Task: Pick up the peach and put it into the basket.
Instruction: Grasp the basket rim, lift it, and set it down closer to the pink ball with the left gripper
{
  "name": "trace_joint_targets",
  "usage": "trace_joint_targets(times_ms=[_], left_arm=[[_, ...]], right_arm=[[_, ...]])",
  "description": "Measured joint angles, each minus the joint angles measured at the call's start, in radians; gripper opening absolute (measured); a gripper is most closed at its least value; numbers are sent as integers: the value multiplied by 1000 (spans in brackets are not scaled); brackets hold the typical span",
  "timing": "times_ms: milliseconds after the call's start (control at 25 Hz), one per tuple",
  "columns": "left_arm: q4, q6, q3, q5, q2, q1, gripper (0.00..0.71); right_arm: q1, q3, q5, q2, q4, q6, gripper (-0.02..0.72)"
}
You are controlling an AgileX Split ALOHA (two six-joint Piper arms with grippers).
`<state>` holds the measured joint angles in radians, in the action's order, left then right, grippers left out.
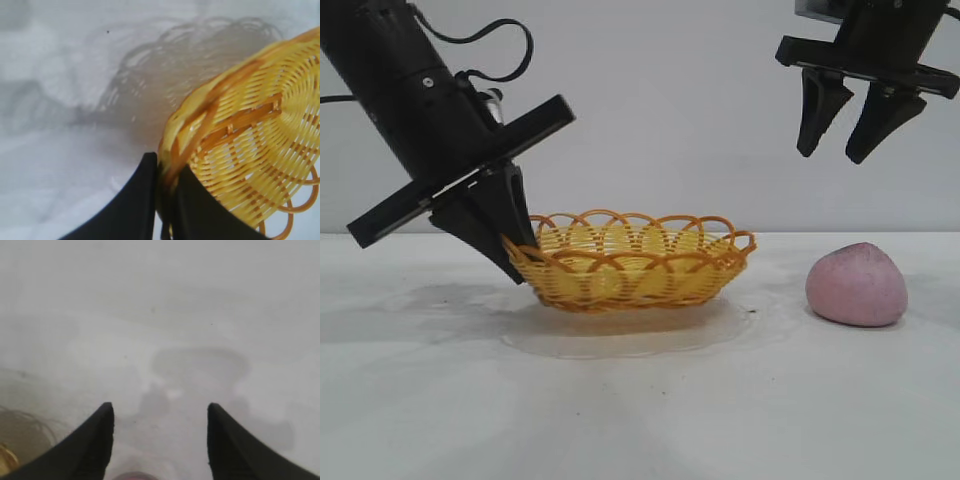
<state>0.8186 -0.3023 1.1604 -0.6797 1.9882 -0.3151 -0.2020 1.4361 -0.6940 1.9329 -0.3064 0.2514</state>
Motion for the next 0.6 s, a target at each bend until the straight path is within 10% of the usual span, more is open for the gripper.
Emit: trace_joint_targets(times_ms=[360, 600], left_arm=[[0, -6, 0, 0, 0, 0, 458], [-83, -8, 0, 0, -66, 0, 484]], right_arm=[[0, 0, 0, 0, 0, 0, 393], [0, 0, -5, 0, 0, 0, 393]])
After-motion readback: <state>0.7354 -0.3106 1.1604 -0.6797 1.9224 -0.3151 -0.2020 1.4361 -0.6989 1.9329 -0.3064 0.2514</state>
